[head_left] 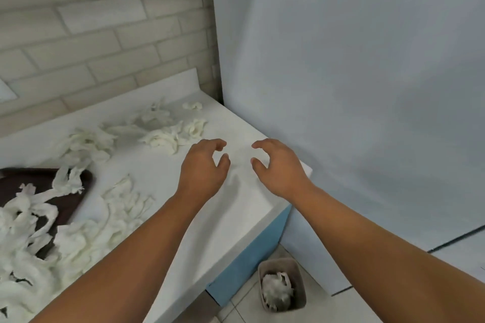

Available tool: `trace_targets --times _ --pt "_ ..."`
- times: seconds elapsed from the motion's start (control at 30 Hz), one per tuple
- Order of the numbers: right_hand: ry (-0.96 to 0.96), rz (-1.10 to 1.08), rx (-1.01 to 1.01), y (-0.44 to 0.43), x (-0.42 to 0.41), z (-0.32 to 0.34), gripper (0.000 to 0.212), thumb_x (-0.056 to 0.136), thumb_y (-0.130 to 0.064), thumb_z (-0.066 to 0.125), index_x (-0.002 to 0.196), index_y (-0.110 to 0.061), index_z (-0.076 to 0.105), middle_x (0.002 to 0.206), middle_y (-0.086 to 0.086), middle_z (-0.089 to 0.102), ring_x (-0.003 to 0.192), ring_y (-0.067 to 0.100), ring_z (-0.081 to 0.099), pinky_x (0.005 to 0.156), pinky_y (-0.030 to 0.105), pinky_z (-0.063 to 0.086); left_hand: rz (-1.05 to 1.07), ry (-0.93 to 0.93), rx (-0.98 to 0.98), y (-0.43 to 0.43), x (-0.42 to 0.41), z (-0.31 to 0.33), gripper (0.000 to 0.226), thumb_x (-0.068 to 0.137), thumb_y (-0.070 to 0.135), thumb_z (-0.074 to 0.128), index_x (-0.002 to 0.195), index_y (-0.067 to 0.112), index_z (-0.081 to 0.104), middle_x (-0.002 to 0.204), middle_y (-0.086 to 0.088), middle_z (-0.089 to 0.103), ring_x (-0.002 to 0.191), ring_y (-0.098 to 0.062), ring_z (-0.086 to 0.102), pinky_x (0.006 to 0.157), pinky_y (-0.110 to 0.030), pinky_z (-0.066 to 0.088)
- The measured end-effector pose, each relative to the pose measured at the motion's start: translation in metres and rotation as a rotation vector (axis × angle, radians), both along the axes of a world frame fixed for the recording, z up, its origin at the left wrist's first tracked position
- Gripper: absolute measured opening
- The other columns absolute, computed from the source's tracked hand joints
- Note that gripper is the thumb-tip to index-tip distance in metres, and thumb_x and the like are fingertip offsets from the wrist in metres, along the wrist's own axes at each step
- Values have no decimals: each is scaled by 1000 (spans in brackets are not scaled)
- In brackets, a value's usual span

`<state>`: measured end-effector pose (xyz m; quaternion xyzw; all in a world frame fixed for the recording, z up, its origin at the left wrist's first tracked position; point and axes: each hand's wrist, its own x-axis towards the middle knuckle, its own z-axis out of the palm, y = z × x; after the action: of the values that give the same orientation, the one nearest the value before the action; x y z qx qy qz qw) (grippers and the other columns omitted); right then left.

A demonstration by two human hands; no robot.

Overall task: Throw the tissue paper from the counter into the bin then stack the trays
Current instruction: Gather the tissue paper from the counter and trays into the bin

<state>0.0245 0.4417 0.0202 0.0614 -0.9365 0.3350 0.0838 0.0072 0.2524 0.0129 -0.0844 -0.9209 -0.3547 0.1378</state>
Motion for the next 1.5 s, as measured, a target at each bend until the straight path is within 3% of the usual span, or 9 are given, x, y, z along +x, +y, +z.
trace_targets --times 0.2,0.33,0.53,0.73,0.83,1.0,1.23,1.33,1.5 --pt "-60 27 18 -61 -92 -22 38 94 -30 60 132 -24 55 135 -4 53 122 15 52 102 28 42 12 1 -42 -63 -83 -21 28 89 22 65 117 19 65 112 5 64 106 -15 58 88 -21 39" --pt "-102 29 32 -98 -145 -45 39 93 -31 62 131 -24 56 134 -5 53 119 14 53 96 19 38 11 -27 -68 -101 -137 -39 27 88 19 65 116 19 66 113 4 64 106 -16 57 89 -22 41" --pt "-167 -29 45 -137 -209 -78 49 89 -46 62 133 -24 53 134 1 52 122 20 50 102 30 42 -4 -12 -130 -138 -216 -59 27 89 19 64 116 18 67 113 0 65 104 -20 58 91 -27 45" --pt "-237 -2 235 -161 -249 -86 61 86 -54 58 142 -35 40 133 7 40 118 28 47 95 41 49 -92 -18 -233 -137 -308 -63 29 93 25 59 121 22 63 121 -3 60 110 -22 55 94 -30 44" --pt "-241 39 275 -164 -260 -92 50 88 -47 58 136 -35 49 128 6 43 111 27 51 93 40 50 -157 -7 -328 -128 -345 -69 33 92 24 62 125 20 62 128 -8 59 115 -29 54 98 -41 46" --pt "-211 48 400 -160 -265 -96 24 94 -21 52 114 -16 64 118 6 53 96 25 60 82 30 47 -304 -127 -453 -117 -365 -85 31 94 24 63 124 17 66 129 -8 63 117 -27 58 103 -40 45" --pt "-265 -133 90 -144 -258 -86 11 96 -10 44 96 -12 55 90 4 59 81 23 57 69 28 41 -245 -124 -406 -118 -348 -81 11 87 8 69 93 14 76 100 -6 73 92 -23 67 90 -33 54" --pt "-281 -147 13 -138 -247 -77 9 96 -7 39 92 -12 45 83 2 53 77 22 53 67 29 38 -226 -104 -300 -121 -334 -69 11 88 8 67 92 12 76 99 -6 73 95 -22 67 91 -31 53" --pt "-287 -190 -239 -126 -218 -57 21 99 -17 36 89 -6 51 79 0 52 70 17 48 60 26 39 -217 -120 -165 -115 -283 -44 13 94 9 62 101 13 72 104 2 66 94 -11 60 88 -17 42"
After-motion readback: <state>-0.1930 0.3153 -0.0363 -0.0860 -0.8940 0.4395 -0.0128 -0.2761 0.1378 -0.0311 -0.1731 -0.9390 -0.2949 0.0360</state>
